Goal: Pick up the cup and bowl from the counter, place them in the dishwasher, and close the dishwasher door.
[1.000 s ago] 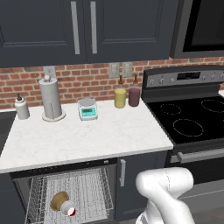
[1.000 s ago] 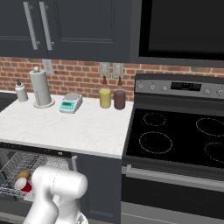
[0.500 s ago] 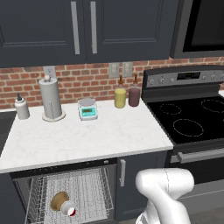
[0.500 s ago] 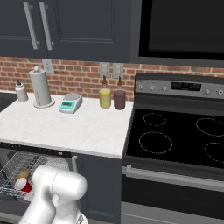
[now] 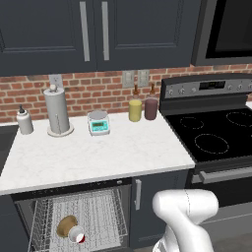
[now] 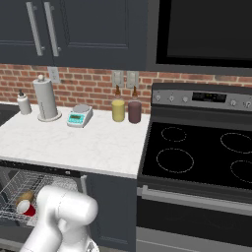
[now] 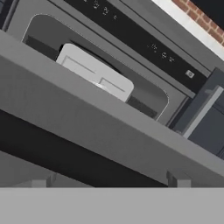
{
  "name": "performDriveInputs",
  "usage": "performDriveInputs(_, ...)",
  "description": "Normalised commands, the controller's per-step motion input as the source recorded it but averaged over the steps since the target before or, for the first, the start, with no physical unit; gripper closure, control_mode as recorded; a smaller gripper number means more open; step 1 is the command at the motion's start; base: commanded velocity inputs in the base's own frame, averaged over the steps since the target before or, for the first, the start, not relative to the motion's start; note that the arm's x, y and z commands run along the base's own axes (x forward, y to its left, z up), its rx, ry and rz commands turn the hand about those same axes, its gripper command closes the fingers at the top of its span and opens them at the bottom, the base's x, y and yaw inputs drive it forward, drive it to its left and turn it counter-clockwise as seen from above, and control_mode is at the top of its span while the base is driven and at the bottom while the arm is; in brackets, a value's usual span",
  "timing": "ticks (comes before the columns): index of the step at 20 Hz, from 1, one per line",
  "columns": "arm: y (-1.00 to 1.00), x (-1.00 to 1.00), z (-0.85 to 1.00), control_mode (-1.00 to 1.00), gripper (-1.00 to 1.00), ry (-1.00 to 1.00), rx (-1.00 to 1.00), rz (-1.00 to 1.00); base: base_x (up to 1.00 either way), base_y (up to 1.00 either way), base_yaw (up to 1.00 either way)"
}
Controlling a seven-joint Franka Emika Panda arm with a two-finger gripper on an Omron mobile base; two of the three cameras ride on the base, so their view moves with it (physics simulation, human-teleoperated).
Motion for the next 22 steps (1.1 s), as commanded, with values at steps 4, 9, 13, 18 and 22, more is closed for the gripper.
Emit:
performDriveInputs(4,-0.06,0.58,0.01,-1.00,-1.00,-0.11,0.00,-0.15,0.00,0.00,0.00)
performDriveInputs(9,-0.23,1.00,0.05,-1.00,-1.00,0.00,0.00,-0.16,0.00,0.00,0.00)
performDriveInputs(13,-0.25,1.00,0.00,-1.00,-1.00,0.00,0.00,-0.18,0.00,0.00,0.00)
performDriveInputs(18,-0.31,1.00,-0.02,-1.00,-1.00,0.00,0.00,-0.22,0.00,0.00,0.00)
performDriveInputs(22,-0.28,1.00,-0.13,-1.00,-1.00,0.00,0.00,-0.23,0.00,0.00,0.00)
